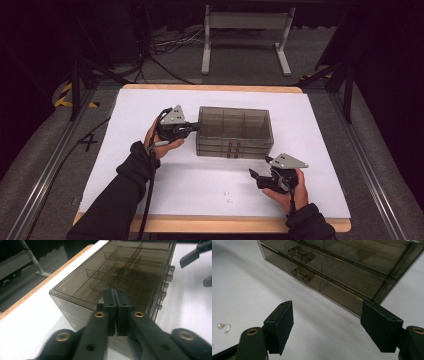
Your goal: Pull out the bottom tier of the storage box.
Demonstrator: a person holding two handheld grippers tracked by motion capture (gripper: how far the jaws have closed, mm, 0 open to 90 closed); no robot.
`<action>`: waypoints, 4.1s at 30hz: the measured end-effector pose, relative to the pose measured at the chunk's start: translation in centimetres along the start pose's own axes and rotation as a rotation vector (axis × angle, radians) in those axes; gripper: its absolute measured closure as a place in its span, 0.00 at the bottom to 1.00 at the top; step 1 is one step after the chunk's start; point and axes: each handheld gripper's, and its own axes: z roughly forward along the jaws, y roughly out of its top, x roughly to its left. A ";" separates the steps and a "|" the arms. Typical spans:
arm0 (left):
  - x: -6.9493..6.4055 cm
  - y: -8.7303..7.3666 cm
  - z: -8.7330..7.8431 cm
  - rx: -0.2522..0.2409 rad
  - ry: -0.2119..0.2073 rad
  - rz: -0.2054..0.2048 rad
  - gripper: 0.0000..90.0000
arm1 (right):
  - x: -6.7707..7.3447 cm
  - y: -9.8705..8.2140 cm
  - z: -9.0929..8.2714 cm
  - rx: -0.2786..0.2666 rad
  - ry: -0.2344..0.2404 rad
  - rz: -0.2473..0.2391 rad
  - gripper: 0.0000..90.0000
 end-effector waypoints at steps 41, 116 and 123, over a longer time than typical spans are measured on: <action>-0.5 0.1 -0.1 0.015 0.018 0.036 1.00 | 7.2 3.5 8.2 0.148 -0.266 0.257 0.54; -0.9 -1.7 -2.1 -0.108 -0.014 -0.078 0.95 | 6.0 3.8 4.0 0.122 -0.175 0.313 0.58; -1.6 -3.0 -3.6 -0.086 0.020 -0.100 0.87 | 3.7 3.1 1.8 0.085 -0.132 0.212 0.56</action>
